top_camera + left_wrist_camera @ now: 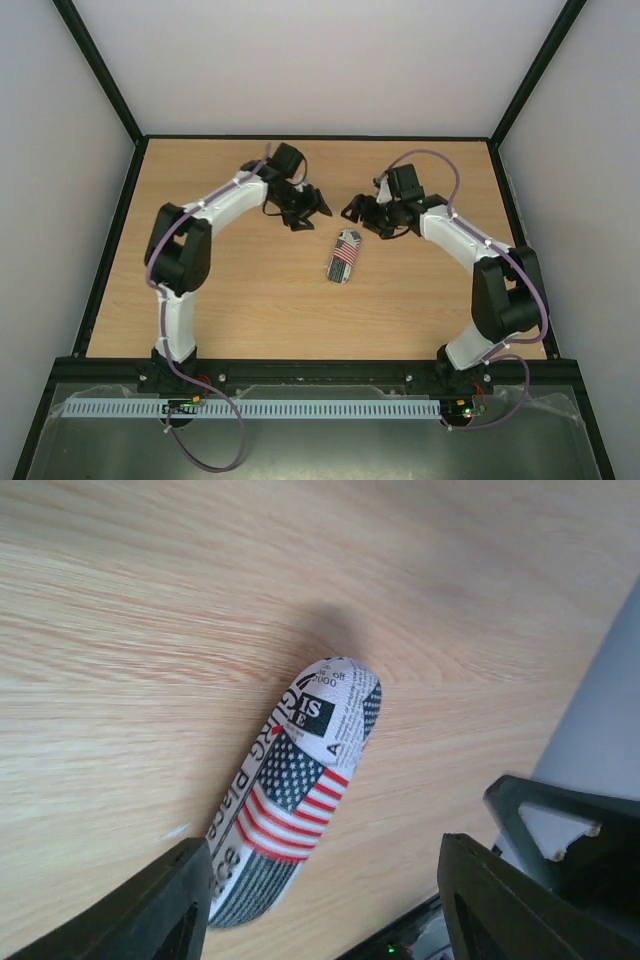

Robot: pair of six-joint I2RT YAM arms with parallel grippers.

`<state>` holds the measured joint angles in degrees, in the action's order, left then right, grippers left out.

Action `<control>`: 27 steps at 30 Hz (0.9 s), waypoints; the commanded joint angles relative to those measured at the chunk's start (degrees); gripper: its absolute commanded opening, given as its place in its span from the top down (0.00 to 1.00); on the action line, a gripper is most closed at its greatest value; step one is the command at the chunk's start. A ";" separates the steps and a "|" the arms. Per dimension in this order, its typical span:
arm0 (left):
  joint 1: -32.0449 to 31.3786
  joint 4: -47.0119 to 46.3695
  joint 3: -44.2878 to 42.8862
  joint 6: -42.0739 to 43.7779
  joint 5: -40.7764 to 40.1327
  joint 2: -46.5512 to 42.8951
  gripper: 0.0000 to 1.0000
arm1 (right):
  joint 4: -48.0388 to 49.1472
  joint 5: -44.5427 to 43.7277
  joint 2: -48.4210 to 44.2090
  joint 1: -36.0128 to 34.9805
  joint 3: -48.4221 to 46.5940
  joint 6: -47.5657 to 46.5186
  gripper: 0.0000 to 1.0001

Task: Organize the sunglasses
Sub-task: Close the sunglasses case at the center of the board, then adjust the sunglasses case at the center of the board.

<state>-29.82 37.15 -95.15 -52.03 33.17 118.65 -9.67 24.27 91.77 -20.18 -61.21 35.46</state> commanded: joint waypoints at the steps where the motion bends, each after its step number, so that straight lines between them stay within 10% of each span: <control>1: 4.42 4.25 2.94 1.67 -0.71 -9.43 0.25 | -12.23 -8.24 2.55 2.65 -6.57 -1.19 0.22; 3: 5.20 6.22 4.52 3.08 -1.60 -12.47 0.02 | -15.91 -9.98 6.56 4.31 -9.86 -0.71 0.25; 15: -1.70 0.17 34.21 -5.21 -2.12 -36.91 0.01 | -27.77 -11.20 28.86 7.38 -35.23 -2.29 0.52; 27: -3.92 -1.67 42.48 -7.03 -3.44 -41.63 0.01 | -21.76 -6.44 25.16 3.99 -23.24 -2.24 0.60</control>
<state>-33.47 36.27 -52.31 -59.00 30.30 76.44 -30.79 15.57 120.29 -13.69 -89.95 33.58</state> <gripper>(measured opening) 0.990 0.401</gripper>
